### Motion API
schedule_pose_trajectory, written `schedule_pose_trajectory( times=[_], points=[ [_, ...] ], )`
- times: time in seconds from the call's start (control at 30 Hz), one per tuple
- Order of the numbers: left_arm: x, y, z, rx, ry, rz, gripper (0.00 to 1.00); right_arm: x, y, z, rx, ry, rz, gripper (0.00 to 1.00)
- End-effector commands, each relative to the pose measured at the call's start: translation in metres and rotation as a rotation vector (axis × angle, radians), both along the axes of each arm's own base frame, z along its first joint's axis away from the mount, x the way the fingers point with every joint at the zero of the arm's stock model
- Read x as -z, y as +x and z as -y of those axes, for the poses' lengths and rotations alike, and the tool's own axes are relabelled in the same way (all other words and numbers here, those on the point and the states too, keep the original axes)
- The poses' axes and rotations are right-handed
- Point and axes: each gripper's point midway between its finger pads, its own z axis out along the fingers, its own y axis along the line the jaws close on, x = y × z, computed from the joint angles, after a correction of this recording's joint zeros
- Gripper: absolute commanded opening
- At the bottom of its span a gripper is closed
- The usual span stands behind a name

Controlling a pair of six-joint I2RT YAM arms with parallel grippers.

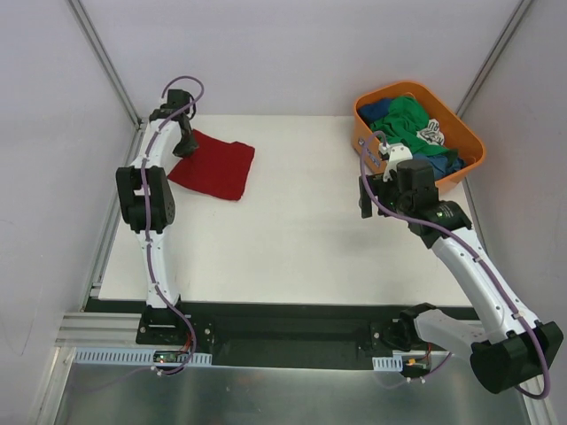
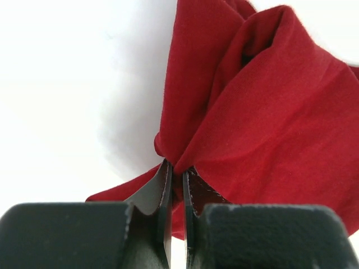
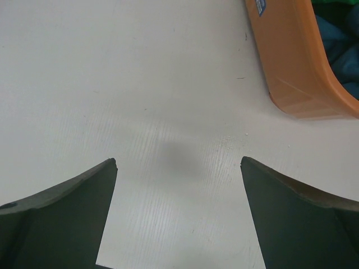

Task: Fold and stack the t-shirts
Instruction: Put the neatly folded tshirt into the corner of the board with the left arm

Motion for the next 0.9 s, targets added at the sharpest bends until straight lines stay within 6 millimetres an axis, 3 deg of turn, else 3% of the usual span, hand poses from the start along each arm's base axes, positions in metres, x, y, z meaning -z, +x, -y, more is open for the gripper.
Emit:
schedule_pose_trajectory(
  times=[0.0,0.2,0.47,0.7,0.73,0.77,0.87],
  points=[
    [-0.023,0.026,-0.05,-0.09,0.065,0.071,0.0,-0.006,0.005,0.009,0.054,-0.014,0.015,0.97],
    [-0.035,0.057,-0.095,-0.123,0.116,0.147,0.0,-0.01,0.004,0.015,0.088,-0.027,0.017,0.97],
    [-0.048,0.079,-0.127,-0.143,0.191,0.227,0.0,-0.005,0.003,0.017,0.111,-0.029,-0.007,0.96],
    [-0.07,0.097,-0.137,-0.149,0.221,0.334,0.14,-0.005,-0.001,0.015,0.115,-0.008,-0.019,0.97],
    [-0.073,0.098,-0.139,-0.167,0.226,0.345,0.2,-0.003,-0.002,0.013,0.104,0.001,-0.027,0.96],
    [-0.076,0.098,-0.138,-0.169,0.221,0.352,0.37,-0.002,-0.003,0.011,0.098,0.006,-0.032,0.96],
    [-0.092,0.098,-0.131,-0.168,0.182,0.391,0.49,0.001,-0.006,0.01,0.104,0.019,-0.05,0.96]
  ],
)
